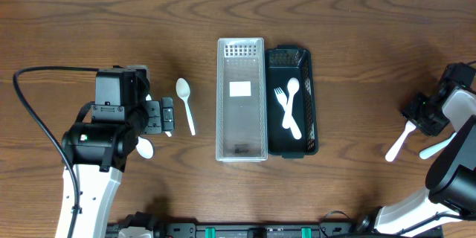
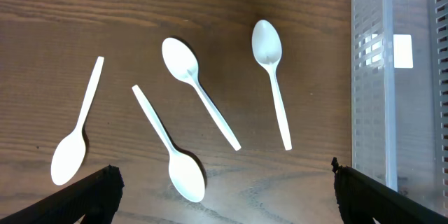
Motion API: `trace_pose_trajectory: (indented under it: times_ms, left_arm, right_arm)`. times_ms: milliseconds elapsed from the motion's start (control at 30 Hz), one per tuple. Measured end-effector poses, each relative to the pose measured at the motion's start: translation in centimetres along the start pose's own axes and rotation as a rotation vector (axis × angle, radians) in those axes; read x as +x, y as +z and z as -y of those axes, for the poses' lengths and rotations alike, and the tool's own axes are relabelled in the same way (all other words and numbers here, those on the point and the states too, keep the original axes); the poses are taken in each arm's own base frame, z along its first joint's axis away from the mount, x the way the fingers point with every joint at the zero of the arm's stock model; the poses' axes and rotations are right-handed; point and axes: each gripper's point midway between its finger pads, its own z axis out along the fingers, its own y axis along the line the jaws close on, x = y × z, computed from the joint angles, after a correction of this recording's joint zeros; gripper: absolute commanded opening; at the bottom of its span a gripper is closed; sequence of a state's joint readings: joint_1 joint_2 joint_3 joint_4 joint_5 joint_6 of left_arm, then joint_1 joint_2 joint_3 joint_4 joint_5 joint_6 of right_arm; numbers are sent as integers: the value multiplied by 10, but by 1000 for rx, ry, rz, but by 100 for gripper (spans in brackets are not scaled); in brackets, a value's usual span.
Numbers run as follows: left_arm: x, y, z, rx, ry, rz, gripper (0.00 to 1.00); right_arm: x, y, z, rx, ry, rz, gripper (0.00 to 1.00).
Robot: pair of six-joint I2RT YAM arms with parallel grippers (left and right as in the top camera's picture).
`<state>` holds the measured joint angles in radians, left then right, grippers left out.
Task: Pack container
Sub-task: 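Grasp the white fork with the right gripper and lift it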
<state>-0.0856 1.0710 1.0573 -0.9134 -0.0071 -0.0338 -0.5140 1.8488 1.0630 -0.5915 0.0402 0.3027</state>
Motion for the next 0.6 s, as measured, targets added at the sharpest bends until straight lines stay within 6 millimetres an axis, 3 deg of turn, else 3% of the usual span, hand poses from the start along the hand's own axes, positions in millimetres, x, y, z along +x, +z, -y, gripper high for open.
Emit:
trace_pose_trajectory:
  times_ms: [167,400,533,600]
  left_arm:
    - [0,0,0,0,0,0,98]
    - [0,0,0,0,0,0,98]
    - [0,0,0,0,0,0,98]
    - [0,0,0,0,0,0,98]
  right_arm:
    - [0,0,0,1,0,-1,42]
    - [2,0,0,-3,0,-8,32]
    - [3,0,-2,-11,-3,-12,22]
    - [3,-1,-2,-16,0,-15,22]
